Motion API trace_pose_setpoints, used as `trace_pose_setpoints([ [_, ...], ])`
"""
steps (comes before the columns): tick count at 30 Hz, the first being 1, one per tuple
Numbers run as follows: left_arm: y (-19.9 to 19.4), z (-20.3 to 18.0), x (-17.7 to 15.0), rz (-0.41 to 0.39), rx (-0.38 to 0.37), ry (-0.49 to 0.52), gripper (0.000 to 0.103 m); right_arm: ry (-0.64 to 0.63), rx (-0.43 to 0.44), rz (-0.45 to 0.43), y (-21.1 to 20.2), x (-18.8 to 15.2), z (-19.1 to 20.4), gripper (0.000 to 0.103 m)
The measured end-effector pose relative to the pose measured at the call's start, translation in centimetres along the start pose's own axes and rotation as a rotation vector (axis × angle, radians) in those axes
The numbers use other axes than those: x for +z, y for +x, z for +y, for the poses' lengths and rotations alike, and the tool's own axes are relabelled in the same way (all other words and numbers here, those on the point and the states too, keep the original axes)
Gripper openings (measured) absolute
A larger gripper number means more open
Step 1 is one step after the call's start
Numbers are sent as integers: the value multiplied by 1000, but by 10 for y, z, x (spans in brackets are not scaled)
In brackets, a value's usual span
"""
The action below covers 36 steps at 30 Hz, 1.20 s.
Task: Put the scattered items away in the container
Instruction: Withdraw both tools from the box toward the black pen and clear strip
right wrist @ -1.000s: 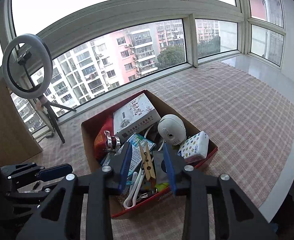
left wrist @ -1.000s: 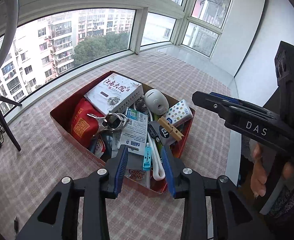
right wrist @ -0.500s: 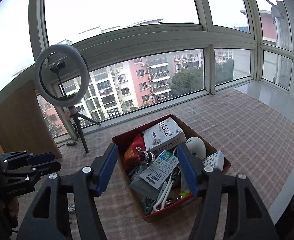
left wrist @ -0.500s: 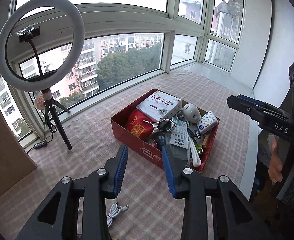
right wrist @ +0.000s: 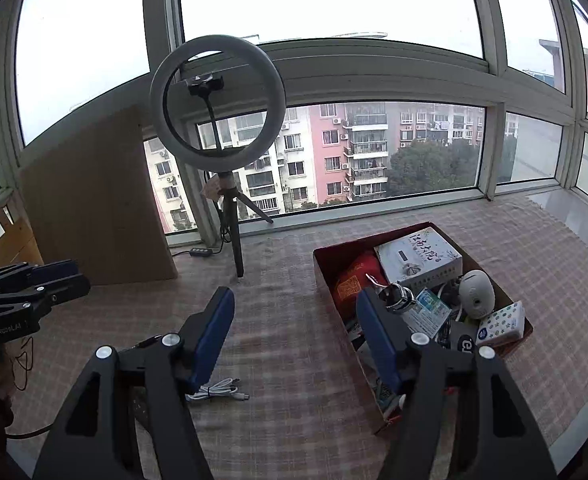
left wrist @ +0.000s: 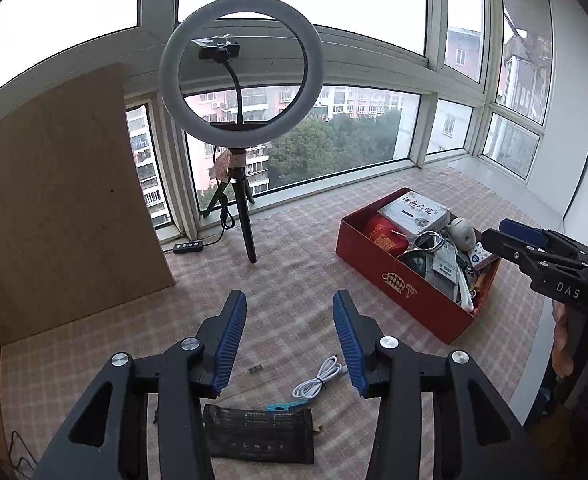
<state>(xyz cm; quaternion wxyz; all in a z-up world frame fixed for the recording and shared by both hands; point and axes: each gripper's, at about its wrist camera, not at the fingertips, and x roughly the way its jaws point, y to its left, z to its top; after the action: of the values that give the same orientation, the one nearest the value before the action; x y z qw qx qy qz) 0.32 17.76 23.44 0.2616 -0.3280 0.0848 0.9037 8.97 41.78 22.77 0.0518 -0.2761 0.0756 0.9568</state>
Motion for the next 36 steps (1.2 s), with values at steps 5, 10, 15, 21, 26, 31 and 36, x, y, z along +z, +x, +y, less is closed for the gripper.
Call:
trace_pose_setpoints([
  [5,-10,31,-23,16,64,-51,43,-12,36,41,13,-11,17,63],
  [10,-20,53,-38,16,113,-98,44,-27,64,62,17,-17,29,63],
  [15,-27,66,-49,14,144,-124,50,-33,72,80,21,-22,34,63],
  [21,-24,88,-65,47,170,-164,51,-30,99,91,26,-30,39,63],
  [26,-11,116,-85,110,190,-201,50,-52,131,115,36,-43,44,63],
  [31,8,137,-108,172,175,-246,51,-74,159,184,59,-59,47,63],
  [36,25,139,-133,228,134,-271,50,-70,178,253,86,-78,45,63],
])
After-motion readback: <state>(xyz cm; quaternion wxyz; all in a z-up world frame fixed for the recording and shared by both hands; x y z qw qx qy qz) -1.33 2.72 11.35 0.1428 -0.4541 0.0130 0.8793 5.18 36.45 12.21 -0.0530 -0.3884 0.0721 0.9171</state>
